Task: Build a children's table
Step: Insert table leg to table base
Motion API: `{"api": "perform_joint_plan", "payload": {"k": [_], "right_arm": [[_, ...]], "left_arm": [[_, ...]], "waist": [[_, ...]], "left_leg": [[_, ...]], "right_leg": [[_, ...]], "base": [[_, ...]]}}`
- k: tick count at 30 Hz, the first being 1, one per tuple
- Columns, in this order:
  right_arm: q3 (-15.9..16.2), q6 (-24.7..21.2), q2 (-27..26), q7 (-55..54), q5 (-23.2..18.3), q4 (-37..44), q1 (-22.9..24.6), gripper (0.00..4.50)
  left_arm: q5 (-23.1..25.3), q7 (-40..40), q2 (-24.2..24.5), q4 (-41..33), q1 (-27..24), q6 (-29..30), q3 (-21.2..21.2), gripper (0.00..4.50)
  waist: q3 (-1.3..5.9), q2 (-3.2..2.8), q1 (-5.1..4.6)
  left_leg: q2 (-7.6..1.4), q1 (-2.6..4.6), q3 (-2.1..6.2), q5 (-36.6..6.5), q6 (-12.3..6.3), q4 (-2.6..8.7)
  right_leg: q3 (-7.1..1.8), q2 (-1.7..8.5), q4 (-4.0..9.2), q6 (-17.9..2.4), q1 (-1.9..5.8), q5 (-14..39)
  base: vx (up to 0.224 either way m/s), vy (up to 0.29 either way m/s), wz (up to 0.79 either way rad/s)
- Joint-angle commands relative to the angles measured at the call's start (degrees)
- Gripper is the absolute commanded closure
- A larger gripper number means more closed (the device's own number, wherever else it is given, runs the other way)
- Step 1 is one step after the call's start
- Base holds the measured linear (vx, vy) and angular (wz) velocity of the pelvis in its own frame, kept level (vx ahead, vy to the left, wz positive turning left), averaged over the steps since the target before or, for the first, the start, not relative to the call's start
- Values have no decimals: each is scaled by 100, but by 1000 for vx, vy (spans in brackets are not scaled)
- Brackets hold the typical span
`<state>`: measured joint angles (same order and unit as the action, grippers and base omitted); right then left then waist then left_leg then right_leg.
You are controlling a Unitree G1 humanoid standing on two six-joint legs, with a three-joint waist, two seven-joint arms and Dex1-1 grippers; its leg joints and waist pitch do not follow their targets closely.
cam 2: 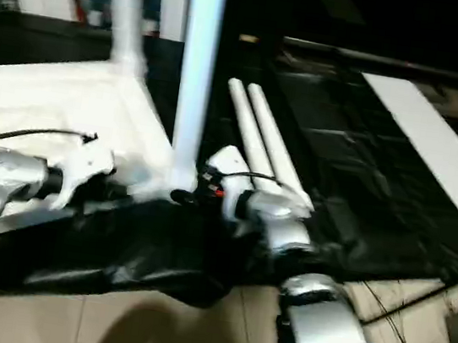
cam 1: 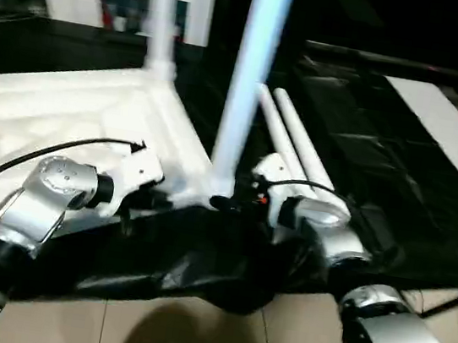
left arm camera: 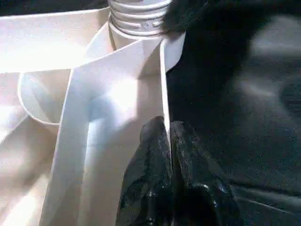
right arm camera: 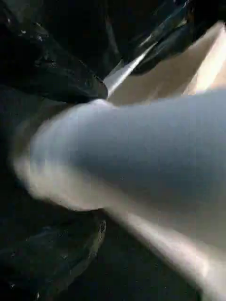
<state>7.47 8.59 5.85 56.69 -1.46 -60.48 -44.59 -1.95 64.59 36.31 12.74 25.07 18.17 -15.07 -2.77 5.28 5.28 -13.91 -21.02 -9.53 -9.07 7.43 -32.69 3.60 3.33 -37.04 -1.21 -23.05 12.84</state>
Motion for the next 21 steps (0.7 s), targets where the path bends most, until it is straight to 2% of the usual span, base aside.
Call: {"api": "perform_joint_plan", "payload": {"k": [1, 2, 5, 8, 9, 11, 13, 18, 21], "right_arm": [[28, 44, 136, 191, 22, 143, 27, 60], [123, 18, 205, 680, -67, 286, 66, 60], [196, 17, 240, 879, -73, 324, 96, 60], [242, 29, 274, 952, -45, 335, 126, 60], [241, 29, 274, 954, -46, 331, 126, 87], [237, 31, 276, 960, -48, 320, 127, 95], [204, 20, 267, 992, -66, 294, 119, 126], [166, -25, 267, 1130, -85, 344, 154, 163], [156, -61, 253, 1118, -105, 339, 181, 170]], "left_arm": [[-84, 313, -21, -203, -56, -33, -260, 450], [-224, 474, 5, -379, -119, 48, -265, 450], [-228, 505, 13, -408, -143, 47, -263, 450], [-212, 524, 43, -371, -155, -34, -261, 450], [-210, 525, 46, -367, -157, -41, -260, 450], [-205, 528, 55, -355, -161, -60, -254, 450], [-217, 561, 81, -366, -178, -64, -235, 450], [-269, 654, 140, -457, -222, 3, -222, 450], [-285, 665, 144, -477, -240, 35, -229, 450]], "waist": [[362, -162, -23], [361, -147, -11], [356, -148, -10], [362, -123, -13], [363, -131, -9], [375, -132, -7], [381, -133, -11], [384, -129, -10], [376, -126, -12]], "left_leg": [[21, 104, -100, -812, -176, 300], [25, 98, -101, -880, -155, 302], [27, 88, -96, -885, -116, 305], [34, 82, -93, -844, -97, 302], [34, 80, -90, -831, -94, 302], [38, 83, -93, -735, -105, 293], [39, 81, -91, -674, -129, 289], [39, 76, -93, -651, -162, 282], [38, 79, -94, -673, -163, 286]], "right_leg": [[-267, 340, 334, -1409, 314, -407], [-262, 336, 339, -1379, 326, -336], [-266, 346, 348, -1332, 326, -235], [-266, 344, 345, -1311, 332, -211], [-266, 349, 343, -1308, 335, -208], [-266, 343, 330, -1319, 336, -339], [-261, 337, 318, -1337, 338, -459], [-261, 343, 314, -1363, 348, -509], [-259, 337, 320, -1347, 341, -439]], "base": [[0, 0, 0], [0, 0, 0], [0, 0, 0], [0, 0, 0], [0, 0, 0], [0, 0, 0], [0, 0, 0], [0, 0, 0], [0, 0, 0]]}}
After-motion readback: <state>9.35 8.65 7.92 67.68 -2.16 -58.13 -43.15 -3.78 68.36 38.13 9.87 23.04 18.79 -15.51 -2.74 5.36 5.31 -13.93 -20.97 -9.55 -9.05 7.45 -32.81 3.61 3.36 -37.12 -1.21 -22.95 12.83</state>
